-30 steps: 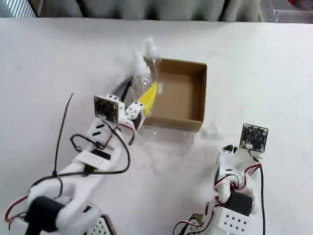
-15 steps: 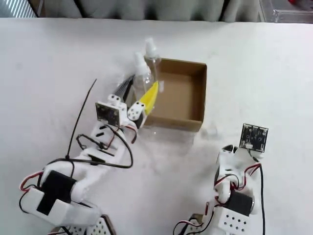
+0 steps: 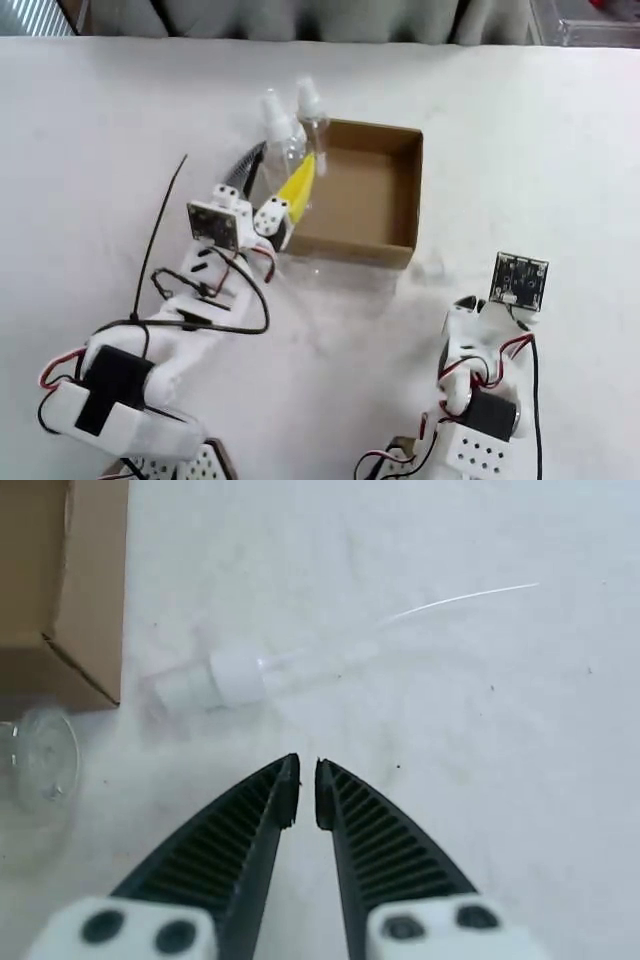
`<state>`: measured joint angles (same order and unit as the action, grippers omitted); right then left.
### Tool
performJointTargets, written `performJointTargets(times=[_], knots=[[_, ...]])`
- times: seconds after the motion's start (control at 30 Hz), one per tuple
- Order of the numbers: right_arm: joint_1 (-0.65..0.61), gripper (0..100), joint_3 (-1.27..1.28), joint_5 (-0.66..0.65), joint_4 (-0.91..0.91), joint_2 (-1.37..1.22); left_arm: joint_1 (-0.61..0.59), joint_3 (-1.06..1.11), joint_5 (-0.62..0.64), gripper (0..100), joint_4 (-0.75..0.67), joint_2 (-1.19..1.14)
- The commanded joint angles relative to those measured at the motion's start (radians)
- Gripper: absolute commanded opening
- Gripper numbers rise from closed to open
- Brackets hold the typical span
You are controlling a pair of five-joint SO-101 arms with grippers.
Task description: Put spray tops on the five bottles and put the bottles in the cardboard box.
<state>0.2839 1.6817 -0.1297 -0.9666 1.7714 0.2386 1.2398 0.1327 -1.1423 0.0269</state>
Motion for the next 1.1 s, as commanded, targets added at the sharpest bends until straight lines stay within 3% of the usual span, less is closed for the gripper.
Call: performJointTargets(times=[0.0, 0.33, 0.9, 1.07], knots=[[0.012, 1.5, 0.011, -0.011, -0.005, -0.005, -0.007, -0.051, 0.006, 2, -0.023, 0.004], [0.012, 1.5, 0.011, -0.011, -0.005, -0.005, -0.016, -0.133, 0.011, 2, -0.029, -0.166], [0.012, 1.5, 0.011, -0.011, -0.005, -0.005, 0.002, -0.097, 0.006, 2, -0.029, -0.176], [0.012, 1.5, 0.011, -0.011, -0.005, -0.005, -0.004, -0.092, 0.014, 13, -0.021, -0.176]])
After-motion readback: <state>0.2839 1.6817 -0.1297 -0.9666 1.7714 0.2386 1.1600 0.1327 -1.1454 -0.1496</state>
